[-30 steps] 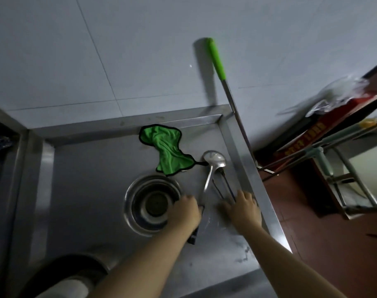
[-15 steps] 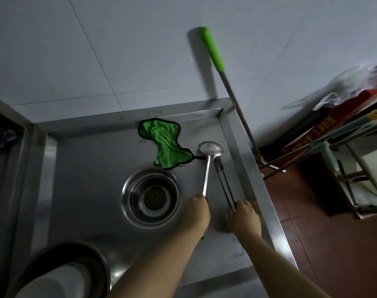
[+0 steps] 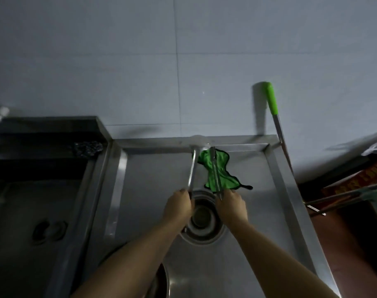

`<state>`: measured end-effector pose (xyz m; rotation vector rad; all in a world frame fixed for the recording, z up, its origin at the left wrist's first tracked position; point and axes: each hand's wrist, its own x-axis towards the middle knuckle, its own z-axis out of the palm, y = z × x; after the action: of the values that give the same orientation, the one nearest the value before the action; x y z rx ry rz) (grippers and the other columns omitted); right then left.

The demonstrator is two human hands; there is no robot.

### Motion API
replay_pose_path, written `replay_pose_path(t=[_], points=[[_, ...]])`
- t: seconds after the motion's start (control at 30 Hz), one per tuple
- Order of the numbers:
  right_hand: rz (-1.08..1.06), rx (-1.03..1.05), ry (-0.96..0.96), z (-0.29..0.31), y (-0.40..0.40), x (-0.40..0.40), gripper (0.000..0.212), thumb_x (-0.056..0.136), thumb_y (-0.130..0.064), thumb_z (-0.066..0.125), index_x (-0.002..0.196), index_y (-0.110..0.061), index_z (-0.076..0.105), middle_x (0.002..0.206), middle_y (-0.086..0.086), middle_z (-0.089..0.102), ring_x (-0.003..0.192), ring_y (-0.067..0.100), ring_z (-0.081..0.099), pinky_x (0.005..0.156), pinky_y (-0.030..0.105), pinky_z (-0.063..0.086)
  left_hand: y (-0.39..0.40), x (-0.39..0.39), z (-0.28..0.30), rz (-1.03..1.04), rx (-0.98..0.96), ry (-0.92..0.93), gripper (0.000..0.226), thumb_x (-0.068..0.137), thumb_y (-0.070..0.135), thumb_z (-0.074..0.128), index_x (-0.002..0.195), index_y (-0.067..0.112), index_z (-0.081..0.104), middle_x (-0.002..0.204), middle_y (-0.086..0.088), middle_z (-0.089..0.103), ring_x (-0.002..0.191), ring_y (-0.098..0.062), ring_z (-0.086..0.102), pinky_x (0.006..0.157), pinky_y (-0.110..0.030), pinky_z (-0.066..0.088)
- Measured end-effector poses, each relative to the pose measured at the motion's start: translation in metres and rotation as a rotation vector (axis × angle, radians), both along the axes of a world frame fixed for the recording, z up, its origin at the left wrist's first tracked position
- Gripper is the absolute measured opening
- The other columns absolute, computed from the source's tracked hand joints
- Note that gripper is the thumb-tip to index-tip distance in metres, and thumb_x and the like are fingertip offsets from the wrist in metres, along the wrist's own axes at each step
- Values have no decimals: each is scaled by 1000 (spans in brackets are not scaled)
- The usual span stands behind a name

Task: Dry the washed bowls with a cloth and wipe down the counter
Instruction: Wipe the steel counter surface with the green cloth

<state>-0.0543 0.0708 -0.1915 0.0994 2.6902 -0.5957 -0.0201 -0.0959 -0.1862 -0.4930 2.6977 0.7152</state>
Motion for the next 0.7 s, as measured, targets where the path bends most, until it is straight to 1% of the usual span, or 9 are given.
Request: replay_pose_path(t=[0.13,0.23,0.3,0.37,0.43,0.47,0.53,0.6,0.7], points=[[107,-24,-78,-6,-86,-12,29,98,-30,55,111,-5,63,115,15,66,105,33,64,83,35,49,-93,0,-8,70,-52,-88,26,98,28,54,110,6,62,109,-14,67,102,-33,65,80,-35,49],[156,-29,-162,-27,-142,-7,37,98,-38,58,115,-6,61,115,13,65,104,30,64,80,33,49,-145,8,-27,92,-84,-167,23,100,27,53,106,6,60,107,-13,66,99,-33,64,77,-35,49],[164,-20,-205,-44,-172,0,39,97,-39,59,117,-6,62,117,14,65,106,31,64,84,35,52,-167,16,-45,109,-103,-187,19,100,24,53,101,7,61,103,-12,66,94,-30,64,71,-33,47],[163,-22,-245,-61,-195,6,37,96,-37,60,116,-6,64,118,14,65,107,31,64,84,35,52,-178,25,-62,113,-126,-200,20,100,25,52,99,8,61,93,-6,64,84,-24,61,66,-30,42],[140,-43,-272,-72,-211,11,34,95,-35,62,113,-6,65,114,14,66,105,31,66,80,33,52,-181,32,-72,120,-115,-185,24,101,31,52,99,9,62,81,2,54,76,-17,53,66,-27,40],[130,-54,-282,-77,-217,14,33,94,-34,63,111,-6,66,112,14,67,104,31,67,81,33,54,-183,35,-77,127,-95,-173,25,100,33,53,100,10,63,78,5,52,75,-15,51,67,-26,39],[97,-87,-310,-87,-226,19,32,92,-33,66,110,-5,66,110,14,67,102,31,67,86,36,56,-185,40,-85,141,-39,-165,24,100,33,55,102,11,64,85,3,59,80,-16,56,69,-26,39],[57,-121,-320,-92,-231,22,40,91,-34,69,117,-5,64,117,14,63,107,32,64,89,36,53,-188,43,-91,165,-7,-174,25,98,34,57,104,12,66,97,-3,68,90,-21,64,71,-28,44],[60,-117,-314,-95,-233,21,50,89,-40,71,122,-4,61,124,15,58,112,32,61,89,32,48,-190,46,-94,158,-28,-206,27,96,36,61,103,11,68,97,-5,70,90,-22,66,72,-28,48]])
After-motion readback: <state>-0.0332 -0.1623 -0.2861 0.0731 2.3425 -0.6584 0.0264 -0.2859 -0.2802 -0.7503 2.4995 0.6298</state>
